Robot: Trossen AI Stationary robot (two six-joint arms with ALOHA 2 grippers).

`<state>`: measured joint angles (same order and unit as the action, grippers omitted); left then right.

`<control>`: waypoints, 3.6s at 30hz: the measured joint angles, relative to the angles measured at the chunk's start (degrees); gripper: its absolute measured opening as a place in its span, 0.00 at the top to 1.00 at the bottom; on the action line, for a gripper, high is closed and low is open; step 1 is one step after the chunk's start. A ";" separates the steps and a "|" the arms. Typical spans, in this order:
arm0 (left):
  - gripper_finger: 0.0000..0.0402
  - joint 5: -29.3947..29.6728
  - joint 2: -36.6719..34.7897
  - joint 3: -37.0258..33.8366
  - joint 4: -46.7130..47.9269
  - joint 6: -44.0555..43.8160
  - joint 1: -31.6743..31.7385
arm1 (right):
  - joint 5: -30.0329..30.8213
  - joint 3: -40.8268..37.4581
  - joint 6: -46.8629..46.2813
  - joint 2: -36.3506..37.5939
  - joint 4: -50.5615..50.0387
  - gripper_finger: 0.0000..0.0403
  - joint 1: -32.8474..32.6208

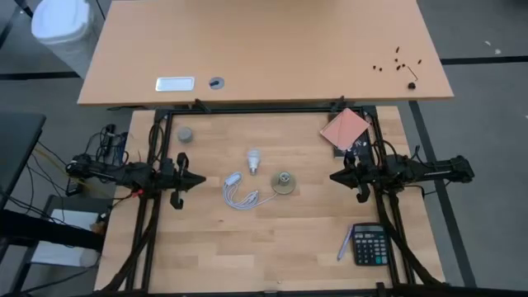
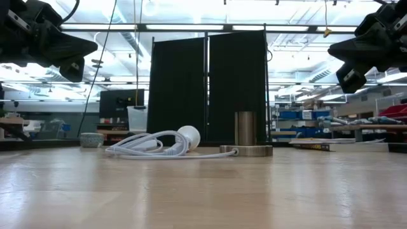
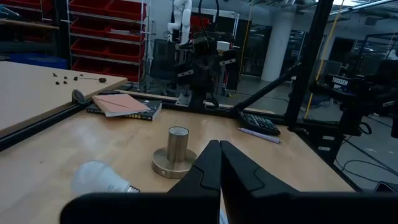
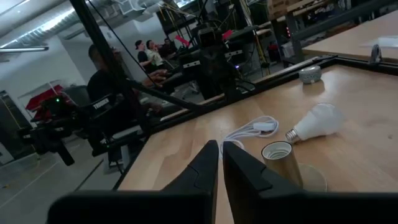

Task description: Screw lightbulb

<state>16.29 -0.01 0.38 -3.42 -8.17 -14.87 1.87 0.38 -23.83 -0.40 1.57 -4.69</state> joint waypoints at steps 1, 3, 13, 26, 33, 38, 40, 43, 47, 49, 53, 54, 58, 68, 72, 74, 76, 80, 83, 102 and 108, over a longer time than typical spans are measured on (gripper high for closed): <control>0.99 0.00 0.00 0.00 0.00 -0.01 -0.02 | -0.01 0.00 0.00 0.00 0.01 0.92 0.00; 0.99 0.01 0.00 0.00 0.00 0.01 -0.02 | 0.00 -0.01 -0.01 -0.02 -0.01 0.92 0.00; 0.99 0.00 0.00 0.00 0.00 0.01 -0.01 | 0.00 -0.01 -0.01 -0.01 0.01 0.92 0.00; 0.99 0.01 0.00 0.00 0.00 0.00 -0.02 | -0.02 -0.02 -0.02 0.00 0.01 0.92 0.00; 0.99 0.02 0.00 0.00 0.00 -0.01 -0.02 | 0.00 0.00 0.00 0.00 -0.01 0.92 0.00; 0.99 0.02 0.00 0.00 0.00 0.00 -0.02 | -0.01 0.00 0.00 -0.01 -0.01 0.92 0.00; 0.99 0.00 0.00 0.00 0.00 0.00 0.00 | 0.00 -0.02 0.00 -0.02 0.02 0.92 0.00; 0.99 0.02 0.00 0.00 0.00 0.01 -0.02 | 0.00 -0.02 -0.02 -0.02 -0.01 0.92 0.00; 0.99 0.00 0.00 0.00 0.00 0.01 0.00 | -0.01 -0.01 -0.01 -0.01 -0.01 0.92 0.00; 0.99 0.00 0.00 0.00 0.00 0.01 -0.02 | -0.02 0.00 0.00 0.00 0.01 0.92 0.00; 0.99 0.00 0.00 0.00 0.00 -0.01 -0.02 | 0.00 -0.01 0.00 0.00 0.00 0.92 0.00; 0.99 0.00 0.00 0.00 0.00 -0.01 -0.02 | -0.02 -0.02 0.00 -0.01 -0.01 0.92 0.00; 0.99 0.00 0.00 0.00 0.00 0.01 0.00 | 0.00 -0.02 0.00 0.00 0.01 0.92 0.00; 0.99 0.02 0.00 0.00 0.00 -0.01 0.00 | 0.00 0.00 -0.01 0.00 0.00 0.92 0.00; 0.99 0.01 0.00 0.00 -0.05 -0.01 -0.01 | 0.00 0.00 -0.01 0.00 0.01 0.92 0.00; 0.99 0.01 0.00 0.00 -0.31 -0.01 -0.02 | 0.00 0.00 -0.02 0.00 0.02 0.92 0.00; 0.99 0.00 0.00 0.00 -0.65 -0.12 0.00 | 0.00 -0.01 -0.01 -0.01 0.00 0.92 0.00; 0.99 0.02 0.00 0.00 -3.72 -8.00 -0.02 | 0.00 0.00 0.00 -0.01 0.00 0.92 0.00; 0.99 0.71 0.00 0.00 -6.36 -11.83 -0.02 | -0.01 -0.02 0.00 -0.01 0.01 0.92 0.00; 0.99 1.69 0.00 0.00 -11.48 -11.67 -0.02 | 4.31 0.00 0.42 -0.02 2.00 0.92 0.07; 0.99 9.96 0.00 0.00 -11.30 -11.46 -0.02 | 3.77 -0.01 -0.17 -0.07 2.73 0.92 0.01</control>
<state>26.26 -0.01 0.38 -14.72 -19.64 -14.90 5.64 0.37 -24.00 -0.47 4.30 -4.68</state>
